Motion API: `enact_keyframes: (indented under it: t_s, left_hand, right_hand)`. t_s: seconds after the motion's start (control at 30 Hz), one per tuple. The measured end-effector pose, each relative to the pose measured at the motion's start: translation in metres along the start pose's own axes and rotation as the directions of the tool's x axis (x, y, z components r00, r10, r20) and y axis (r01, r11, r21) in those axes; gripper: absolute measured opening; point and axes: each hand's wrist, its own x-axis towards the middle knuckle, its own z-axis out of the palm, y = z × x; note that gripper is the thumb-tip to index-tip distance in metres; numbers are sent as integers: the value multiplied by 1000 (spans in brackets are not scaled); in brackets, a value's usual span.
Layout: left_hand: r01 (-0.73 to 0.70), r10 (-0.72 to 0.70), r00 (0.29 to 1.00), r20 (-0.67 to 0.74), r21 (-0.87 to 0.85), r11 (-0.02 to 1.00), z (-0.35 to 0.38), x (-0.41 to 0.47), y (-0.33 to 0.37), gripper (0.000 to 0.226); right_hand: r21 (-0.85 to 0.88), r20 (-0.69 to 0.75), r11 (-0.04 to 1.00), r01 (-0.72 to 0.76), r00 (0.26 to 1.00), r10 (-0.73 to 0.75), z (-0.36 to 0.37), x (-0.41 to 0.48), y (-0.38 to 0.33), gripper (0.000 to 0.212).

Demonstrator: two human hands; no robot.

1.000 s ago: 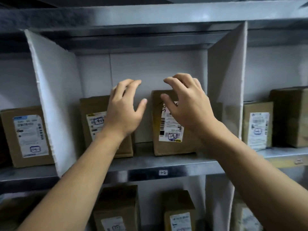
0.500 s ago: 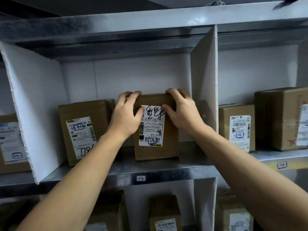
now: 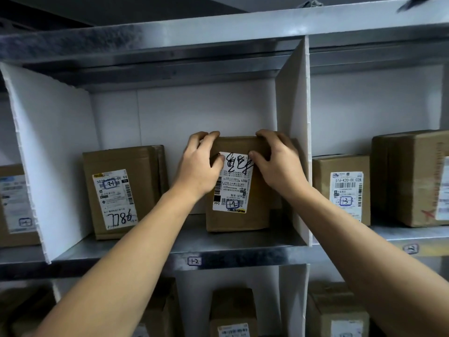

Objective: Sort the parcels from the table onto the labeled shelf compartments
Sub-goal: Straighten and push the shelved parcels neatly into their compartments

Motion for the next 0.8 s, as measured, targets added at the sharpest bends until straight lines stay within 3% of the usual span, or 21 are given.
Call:
enact_keyframes:
  t_s: [0.47,0.8]
  left_hand:
    - [79,-80,997,10,78,994,-11,-13,14,60]
    - [7,-23,998,52,296,955,-48,-51,33,55]
  right_hand:
    - [-29,-11,995,99,995,-99,-5,-18,-5,56]
    - [-173,-23,948,266,961,-274,-39,-45,-24,46]
